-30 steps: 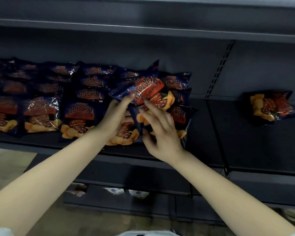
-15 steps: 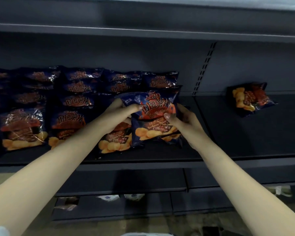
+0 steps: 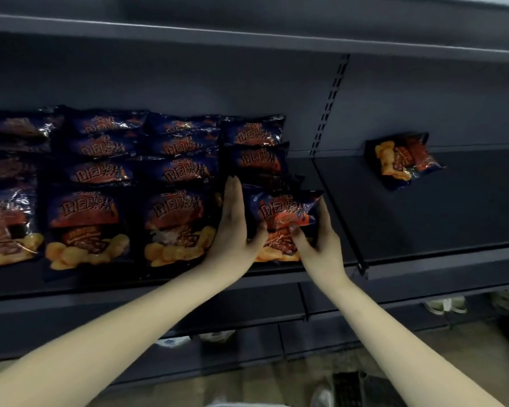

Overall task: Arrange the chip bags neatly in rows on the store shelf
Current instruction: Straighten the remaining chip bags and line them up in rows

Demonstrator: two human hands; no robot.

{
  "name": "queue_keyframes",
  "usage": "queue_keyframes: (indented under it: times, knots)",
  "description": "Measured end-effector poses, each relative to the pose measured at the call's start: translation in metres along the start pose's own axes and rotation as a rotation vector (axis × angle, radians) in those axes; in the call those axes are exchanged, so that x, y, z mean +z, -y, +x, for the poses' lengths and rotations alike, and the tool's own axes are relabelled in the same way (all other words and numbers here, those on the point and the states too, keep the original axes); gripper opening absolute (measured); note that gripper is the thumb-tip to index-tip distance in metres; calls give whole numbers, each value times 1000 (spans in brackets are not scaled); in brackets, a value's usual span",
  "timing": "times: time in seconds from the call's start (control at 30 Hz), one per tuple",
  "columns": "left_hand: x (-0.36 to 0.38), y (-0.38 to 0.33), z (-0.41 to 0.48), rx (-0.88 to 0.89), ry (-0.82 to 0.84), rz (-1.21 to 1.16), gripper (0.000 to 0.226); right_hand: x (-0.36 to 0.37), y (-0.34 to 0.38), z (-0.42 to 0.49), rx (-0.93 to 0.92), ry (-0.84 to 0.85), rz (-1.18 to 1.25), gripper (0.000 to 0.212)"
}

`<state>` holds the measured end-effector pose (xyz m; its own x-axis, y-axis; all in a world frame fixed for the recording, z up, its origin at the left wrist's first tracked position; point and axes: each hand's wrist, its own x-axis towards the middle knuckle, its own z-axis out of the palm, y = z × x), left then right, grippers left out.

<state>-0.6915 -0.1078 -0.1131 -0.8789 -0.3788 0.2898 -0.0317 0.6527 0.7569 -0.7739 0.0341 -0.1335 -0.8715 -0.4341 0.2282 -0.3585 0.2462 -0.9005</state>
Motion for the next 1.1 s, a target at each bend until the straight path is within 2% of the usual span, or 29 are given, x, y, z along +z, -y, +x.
queue_keyframes:
  times: [0.2,0.4,0.67,0.83,1.1]
  knots:
    - [17,-2,1,-23,-4,-19,87,17,-9,-7,15,-70,-136,88]
    - [34,7,14,-83,-93,-117,72,25,-15,5,35,-32,-186,87]
    - [48,15,28,-132,-286,-168,73,30,-16,24,1,-14,-268,87]
    - [49,19,27,-145,-315,-173,73,32,-21,27,23,-12,-345,83]
    - [44,17,27,-80,-395,-220,70,31,-22,29,38,-6,-310,81]
